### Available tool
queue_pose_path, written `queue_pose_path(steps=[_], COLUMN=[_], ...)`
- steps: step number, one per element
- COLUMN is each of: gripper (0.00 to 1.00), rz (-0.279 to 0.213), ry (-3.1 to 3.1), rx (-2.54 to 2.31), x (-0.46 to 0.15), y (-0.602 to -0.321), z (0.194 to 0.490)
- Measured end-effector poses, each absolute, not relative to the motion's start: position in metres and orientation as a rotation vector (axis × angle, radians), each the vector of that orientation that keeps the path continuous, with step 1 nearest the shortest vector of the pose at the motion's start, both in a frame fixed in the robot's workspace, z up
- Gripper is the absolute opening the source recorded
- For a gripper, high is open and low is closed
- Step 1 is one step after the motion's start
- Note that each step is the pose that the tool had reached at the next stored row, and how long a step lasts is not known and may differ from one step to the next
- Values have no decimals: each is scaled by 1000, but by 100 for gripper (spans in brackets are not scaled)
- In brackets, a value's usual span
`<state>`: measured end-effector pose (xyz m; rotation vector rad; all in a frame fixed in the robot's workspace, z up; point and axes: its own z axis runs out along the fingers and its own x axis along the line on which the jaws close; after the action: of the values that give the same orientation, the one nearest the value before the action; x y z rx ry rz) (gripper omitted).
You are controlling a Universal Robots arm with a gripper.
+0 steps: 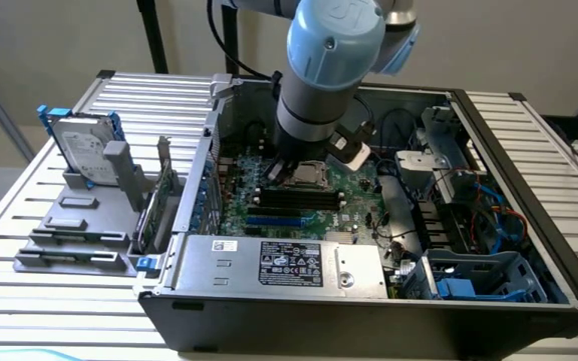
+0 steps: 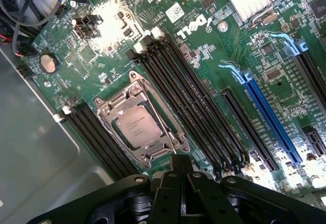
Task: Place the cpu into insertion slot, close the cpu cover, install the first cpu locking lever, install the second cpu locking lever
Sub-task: 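Install the second cpu locking lever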
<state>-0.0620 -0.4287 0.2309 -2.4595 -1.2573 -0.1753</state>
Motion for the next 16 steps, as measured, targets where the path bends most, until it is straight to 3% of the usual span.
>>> queue_pose_path(steps=[16], gripper=[11], rz=[-178], ry=[-1244], rx=[-2469], x=[-72], y=[-424], z=[207])
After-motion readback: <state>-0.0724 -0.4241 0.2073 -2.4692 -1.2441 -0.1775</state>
